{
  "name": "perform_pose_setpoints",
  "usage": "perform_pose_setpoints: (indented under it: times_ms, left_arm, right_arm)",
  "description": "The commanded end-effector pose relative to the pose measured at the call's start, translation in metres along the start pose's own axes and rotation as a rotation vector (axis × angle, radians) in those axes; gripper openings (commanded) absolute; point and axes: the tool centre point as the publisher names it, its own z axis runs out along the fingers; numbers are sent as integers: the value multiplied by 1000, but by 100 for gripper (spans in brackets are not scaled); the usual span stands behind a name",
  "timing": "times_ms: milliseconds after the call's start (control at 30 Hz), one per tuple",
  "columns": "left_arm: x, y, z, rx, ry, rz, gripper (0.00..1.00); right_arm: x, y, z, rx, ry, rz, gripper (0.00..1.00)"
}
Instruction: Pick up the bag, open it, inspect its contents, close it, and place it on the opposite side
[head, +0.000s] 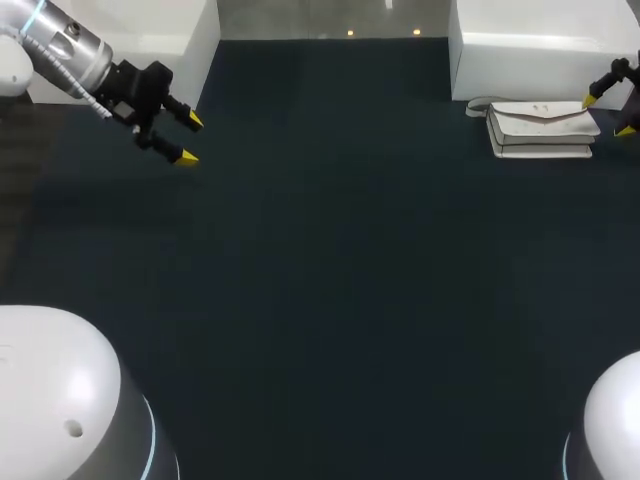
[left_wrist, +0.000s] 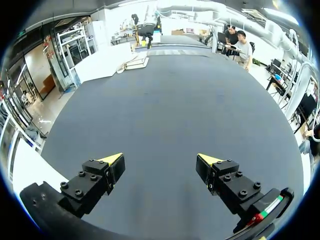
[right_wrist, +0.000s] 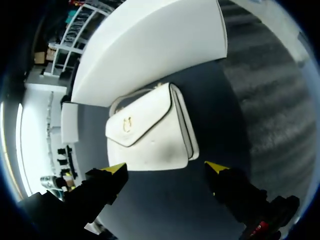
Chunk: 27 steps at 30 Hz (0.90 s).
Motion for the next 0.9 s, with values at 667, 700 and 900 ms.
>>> perform_pose_setpoints:
  times_ms: [667, 700, 900]
  left_arm:
    - [-1, 1, 1, 3, 0, 1, 100]
    - [-1, 1, 1, 3, 0, 1, 100]
    - [-1, 1, 1, 3, 0, 1, 100]
  right_arm:
    - [-14, 39, 35, 81, 96, 25, 49]
    - [-15, 40, 36, 82, 101, 26, 48]
    - [-13, 42, 42, 94, 132, 23, 44]
